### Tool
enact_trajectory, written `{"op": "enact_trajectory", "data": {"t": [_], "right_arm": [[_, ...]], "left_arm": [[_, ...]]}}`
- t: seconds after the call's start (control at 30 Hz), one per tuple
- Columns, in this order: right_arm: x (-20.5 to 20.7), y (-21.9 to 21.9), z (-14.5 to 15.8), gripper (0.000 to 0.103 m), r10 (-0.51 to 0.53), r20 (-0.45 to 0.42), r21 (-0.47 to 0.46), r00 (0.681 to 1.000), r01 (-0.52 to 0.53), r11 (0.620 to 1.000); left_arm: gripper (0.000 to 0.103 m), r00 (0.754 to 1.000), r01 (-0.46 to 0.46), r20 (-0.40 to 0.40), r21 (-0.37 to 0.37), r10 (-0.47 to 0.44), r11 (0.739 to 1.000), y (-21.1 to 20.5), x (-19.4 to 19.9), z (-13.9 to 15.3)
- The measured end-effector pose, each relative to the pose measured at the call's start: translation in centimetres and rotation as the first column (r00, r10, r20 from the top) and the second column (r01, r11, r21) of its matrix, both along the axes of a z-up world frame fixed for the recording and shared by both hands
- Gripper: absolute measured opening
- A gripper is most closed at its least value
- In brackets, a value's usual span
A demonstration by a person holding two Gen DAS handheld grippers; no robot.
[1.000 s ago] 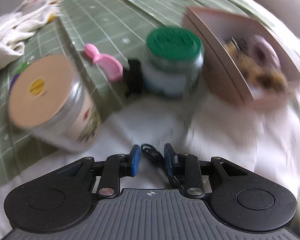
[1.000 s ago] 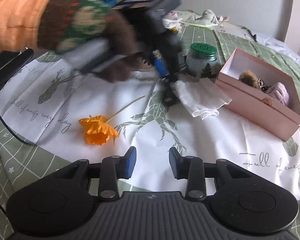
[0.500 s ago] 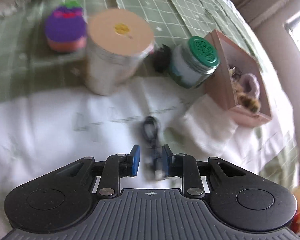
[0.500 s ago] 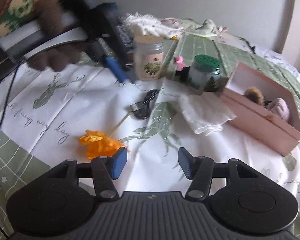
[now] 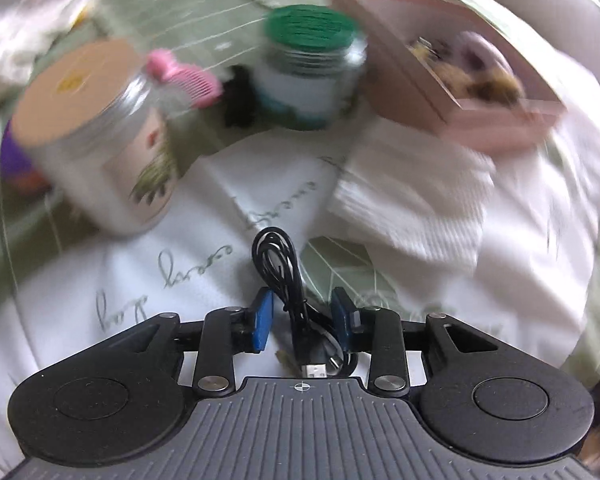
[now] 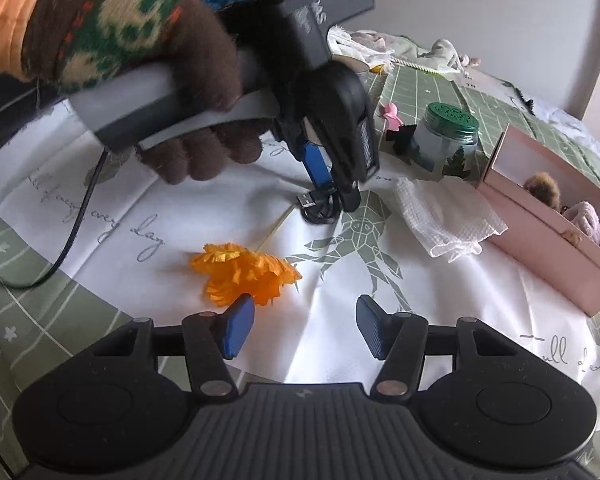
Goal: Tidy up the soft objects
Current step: 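Lift the black cable with the left tool while the right tool moves over the orange flower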
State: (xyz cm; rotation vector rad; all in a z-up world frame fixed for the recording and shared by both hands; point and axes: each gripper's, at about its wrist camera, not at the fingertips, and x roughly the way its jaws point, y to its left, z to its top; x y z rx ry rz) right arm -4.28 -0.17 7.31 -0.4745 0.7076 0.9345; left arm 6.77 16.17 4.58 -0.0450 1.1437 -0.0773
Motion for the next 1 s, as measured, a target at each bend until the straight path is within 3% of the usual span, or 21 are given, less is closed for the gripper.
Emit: {"op": "enact_trajectory", "data": {"t": [0.1, 0.23, 0.33, 0.43, 0.57, 0.77, 0.87, 0.93, 1.0], "right_arm": [[-0.2, 0.0, 0.2, 0.056, 0.009, 0.012, 0.007, 1.0, -0.009, 1.0], [-0.3, 0.4, 0.4, 0.056, 0.036, 0.008, 0.007, 0.999, -0.036, 0.999], [-0.4, 1.2, 1.0, 0.056, 0.078, -0.003, 0.022, 0.997, -0.078, 0.997], [-0.6, 2.2, 1.8, 0.057, 0.118, -0.003, 0.048, 0.993, -0.117, 0.992], [-0.7, 4.2, 1.4, 0.062, 0.145, -0.004, 0.025, 0.989, -0.145, 0.989], [-0.4, 5.3, -0.7, 0.062, 0.119, -0.051, -0.057, 0.992, -0.121, 0.991], [-0.6, 4.8, -0.6, 0.062, 0.116, -0.021, -0.056, 0.993, -0.117, 0.992], [-0.5, 4.5, -0.8, 0.062, 0.101, -0.038, -0.05, 0.994, -0.103, 0.993], [-0.2, 4.3, -0.9, 0.062, 0.088, -0.063, -0.044, 0.994, -0.091, 0.995]], "left_arm": [[0.023, 0.999, -0.011, -0.032, -0.039, 0.01, 0.999, 0.4, -0.4, 0.3], [0.016, 0.997, -0.028, -0.074, -0.123, 0.019, 0.992, 3.0, -1.2, 1.6], [0.015, 1.0, 0.005, -0.016, -0.094, -0.007, 0.996, 4.7, -2.4, 3.7], [0.015, 1.0, 0.005, -0.002, -0.109, -0.006, 0.994, 6.5, -3.6, 5.2], [0.014, 0.998, 0.034, -0.042, -0.123, -0.039, 0.992, 7.9, -5.0, 4.2], [0.02, 0.99, -0.132, -0.084, -0.206, 0.117, 0.97, 9.9, -5.4, 0.1], [0.023, 0.978, -0.207, -0.031, -0.235, 0.206, 0.95, 10.9, -4.7, 0.2], [0.023, 0.959, -0.279, -0.02, -0.258, 0.284, 0.925, 11.5, -3.9, 0.5], [0.023, 0.918, -0.39, -0.051, -0.307, 0.394, 0.868, 12.7, -3.3, 0.4]]}}
